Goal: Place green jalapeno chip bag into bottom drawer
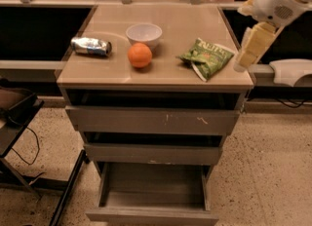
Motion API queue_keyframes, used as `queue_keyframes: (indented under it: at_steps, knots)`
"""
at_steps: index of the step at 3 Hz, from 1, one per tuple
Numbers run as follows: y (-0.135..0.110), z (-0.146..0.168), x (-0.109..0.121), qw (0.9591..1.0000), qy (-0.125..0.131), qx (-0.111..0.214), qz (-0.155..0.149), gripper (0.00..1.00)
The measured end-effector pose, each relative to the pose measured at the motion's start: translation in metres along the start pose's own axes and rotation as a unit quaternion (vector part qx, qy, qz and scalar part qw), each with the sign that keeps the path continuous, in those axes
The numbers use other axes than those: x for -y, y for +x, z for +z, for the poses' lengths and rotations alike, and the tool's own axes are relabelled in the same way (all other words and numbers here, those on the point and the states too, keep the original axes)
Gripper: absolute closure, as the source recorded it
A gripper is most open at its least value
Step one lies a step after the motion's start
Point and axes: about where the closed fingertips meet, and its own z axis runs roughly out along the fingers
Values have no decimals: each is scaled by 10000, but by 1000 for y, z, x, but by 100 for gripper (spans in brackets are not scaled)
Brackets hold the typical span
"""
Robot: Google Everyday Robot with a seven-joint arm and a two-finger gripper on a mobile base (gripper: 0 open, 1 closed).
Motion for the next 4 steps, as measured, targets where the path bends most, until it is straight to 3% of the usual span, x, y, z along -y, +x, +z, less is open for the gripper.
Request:
queue_keyframes:
  at_steps: [1, 2, 3, 4]
  knots:
    - [-10, 52, 52, 9992, -140, 310, 209, 0]
    - [-24, 90, 85, 9972, -227, 645, 313, 0]
    - [-33, 134, 95, 9944, -477, 846, 411, 0]
    - [-30, 172, 95, 9929, -706, 806, 509, 0]
